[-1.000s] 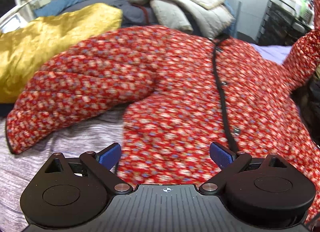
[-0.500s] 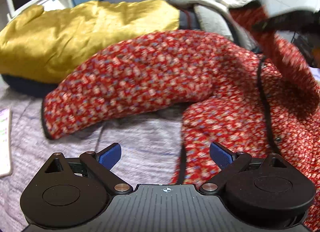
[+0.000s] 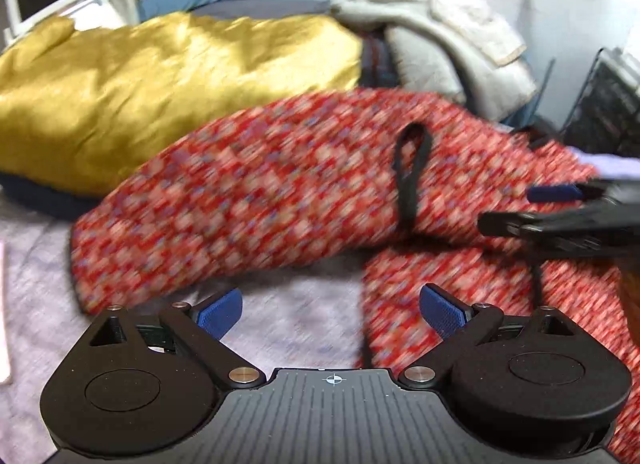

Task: Fold large clothes
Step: 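Open the right gripper to release the sleeve on the jacket front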

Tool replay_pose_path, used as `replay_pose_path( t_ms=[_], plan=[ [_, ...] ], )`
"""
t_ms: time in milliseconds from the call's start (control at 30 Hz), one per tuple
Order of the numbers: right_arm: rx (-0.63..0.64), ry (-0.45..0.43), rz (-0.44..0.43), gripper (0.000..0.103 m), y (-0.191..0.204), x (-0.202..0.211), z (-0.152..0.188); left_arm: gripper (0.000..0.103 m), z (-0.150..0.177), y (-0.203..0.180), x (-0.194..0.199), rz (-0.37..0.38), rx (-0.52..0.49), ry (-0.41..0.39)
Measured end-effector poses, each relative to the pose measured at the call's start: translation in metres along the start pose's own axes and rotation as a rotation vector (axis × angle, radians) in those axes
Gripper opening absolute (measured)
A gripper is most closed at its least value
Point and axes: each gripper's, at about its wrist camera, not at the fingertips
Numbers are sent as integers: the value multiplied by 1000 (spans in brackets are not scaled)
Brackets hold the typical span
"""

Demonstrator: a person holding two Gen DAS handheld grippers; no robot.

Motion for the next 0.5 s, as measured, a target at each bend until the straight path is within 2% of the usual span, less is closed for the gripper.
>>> replay_pose_path(
  t_ms=[67,167,233,300,367,500],
  plan=[
    [-60,-53,23,88,-13,27,4,103,-15,-17,-6,54,-15,-27],
    [-146,-43,170,85,-48,54,16,103,-39,-51,-16,126,-65,-66],
    [-265,-36,258,77,-80,70,22,103,-52,-79,-20,169,-130,-107],
    [-403,-60,311,77,-111,89,31,103,-60,-107,-27,183,-207,-134],
    [-492,-95,329,77,-133,106,39,103,-66,-131,-37,180,-252,-132],
    [-476,-119,365,74,-151,118,40,103,-70,-157,-58,229,-276,-92]
  ],
)
Point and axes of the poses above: each gripper's, at about its wrist camera, not at the fingertips, and x roughly against the way its jaws point, y to its left, z to its underside, and after that the axes turned 12 degrees about -z, right-handed
